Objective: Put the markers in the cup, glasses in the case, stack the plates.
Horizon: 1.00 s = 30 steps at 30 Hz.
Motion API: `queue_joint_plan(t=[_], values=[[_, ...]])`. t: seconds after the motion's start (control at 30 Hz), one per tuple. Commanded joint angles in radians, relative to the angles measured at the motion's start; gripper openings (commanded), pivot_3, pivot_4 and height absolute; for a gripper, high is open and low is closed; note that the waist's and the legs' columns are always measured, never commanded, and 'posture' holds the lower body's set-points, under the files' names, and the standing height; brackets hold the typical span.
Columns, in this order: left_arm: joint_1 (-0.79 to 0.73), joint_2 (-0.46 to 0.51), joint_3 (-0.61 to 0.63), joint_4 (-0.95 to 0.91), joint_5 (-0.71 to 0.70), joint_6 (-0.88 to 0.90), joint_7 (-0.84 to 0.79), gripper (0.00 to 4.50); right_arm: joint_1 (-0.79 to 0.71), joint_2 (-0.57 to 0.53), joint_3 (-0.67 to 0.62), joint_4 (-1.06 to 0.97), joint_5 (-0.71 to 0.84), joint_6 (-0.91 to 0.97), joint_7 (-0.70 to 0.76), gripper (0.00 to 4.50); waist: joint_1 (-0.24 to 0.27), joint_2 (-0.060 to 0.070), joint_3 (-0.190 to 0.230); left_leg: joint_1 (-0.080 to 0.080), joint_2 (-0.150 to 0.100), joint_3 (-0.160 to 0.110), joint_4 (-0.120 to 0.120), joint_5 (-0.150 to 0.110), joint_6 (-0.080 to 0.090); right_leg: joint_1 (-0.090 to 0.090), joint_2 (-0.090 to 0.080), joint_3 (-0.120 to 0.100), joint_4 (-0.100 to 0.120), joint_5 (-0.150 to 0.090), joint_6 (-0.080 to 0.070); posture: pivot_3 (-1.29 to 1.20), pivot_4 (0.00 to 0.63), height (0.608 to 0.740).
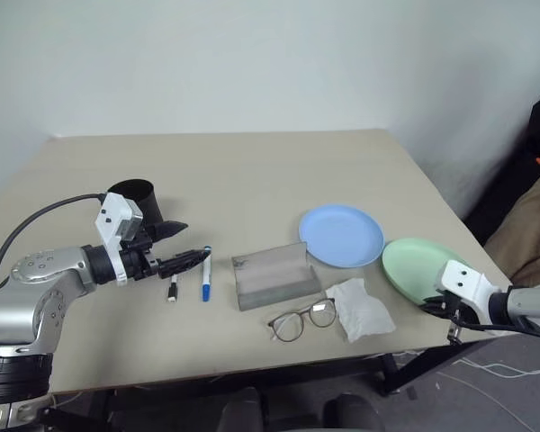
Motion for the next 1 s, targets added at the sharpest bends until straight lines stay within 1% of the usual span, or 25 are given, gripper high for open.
queue_joint_plan(t=[0.03, 0.2, 0.33, 0.4, 0.53, 0.7, 0.8, 1.0], values=[[-0.034, 0.0, 0.013, -0.015, -0.017, 0.0, 0.003, 4.5, -0.078, -0.026, -0.009, -0.014, -0.027, 0.002, 0.005, 0.02, 0.0, 0.0, 0.0, 0.0, 0.0, 0.0, 0.0, 0.0, 0.0, 0.0, 0.0, 0.0, 0.0, 0.0, 0.0, 0.0, 0.0, 0.74], [-0.041, -0.002, 0.011, -0.013, -0.017, 0.004, 0.005, 4.5, -0.216, -0.012, 0.064, -0.012, -0.083, -0.009, 0.01, 0.02, -0.004, 0.001, 0.0, 0.0, 0.0, 0.0, -0.001, 0.0, 0.0, -0.001, 0.0, 0.0, 0.0, 0.0, 0.0, 0.0, 0.0, 0.74], [-0.048, -0.006, 0.011, -0.011, -0.015, 0.004, 0.01, 4.5, -0.331, 0.032, 0.138, 0.009, -0.108, -0.027, 0.027, 0.02, -0.008, 0.001, 0.0, 0.0, 0.0, 0.001, -0.001, 0.0, 0.0, -0.001, 0.0, 0.0, 0.0, 0.0, 0.0, 0.0, 0.0, 0.74], [-0.049, -0.008, 0.01, -0.011, -0.014, 0.005, 0.012, 4.5, -0.386, 0.067, 0.167, 0.023, -0.107, -0.025, 0.038, 0.02, -0.008, 0.001, 0.0, 0.0, 0.0, 0.001, -0.001, 0.0, 0.0, -0.001, 0.0, 0.0, 0.0, 0.0, 0.0, 0.0, 0.0, 0.74], [-0.049, -0.011, 0.01, -0.011, -0.013, 0.005, 0.017, 4.5, -0.486, 0.128, 0.255, 0.107, -0.169, -0.088, 0.049, 0.02, -0.008, 0.001, 0.0, 0.0, 0.0, 0.001, -0.001, 0.0, 0.0, -0.001, 0.0, 0.0, 0.0, 0.0, 0.0, 0.0, 0.0, 0.74], [-0.033, -0.014, 0.024, -0.027, -0.015, 0.004, 0.03, 4.5, -0.616, 0.26, 0.348, 0.259, -0.215, -0.152, 0.069, 0.02, -0.012, 0.001, 0.0, 0.0, 0.0, 0.001, -0.001, 0.0, 0.0, -0.001, 0.001, 0.0, 0.001, 0.001, 0.0, 0.0, 0.0, 0.74], [-0.012, -0.014, 0.036, -0.047, -0.022, 0.011, 0.037, 4.5, -0.652, 0.302, 0.385, 0.346, -0.259, -0.208, 0.083, 0.02, -0.011, 0.002, 0.0, -0.001, 0.0, 0.001, -0.001, 0.0, 0.0, -0.001, 0.001, 0.0, 0.001, 0.001, 0.0, 0.0, 0.0, 0.74], [0.023, -0.016, 0.056, -0.071, -0.028, 0.018, 0.054, 4.5, -0.699, 0.39, 0.432, 0.416, -0.298, -0.249, 0.106, 0.02, -0.012, 0.002, 0.0, -0.001, 0.0, 0.002, -0.001, 0.0, 0.0, -0.001, 0.001, 0.0, 0.001, 0.001, 0.0, 0.0, 0.0, 0.74]])
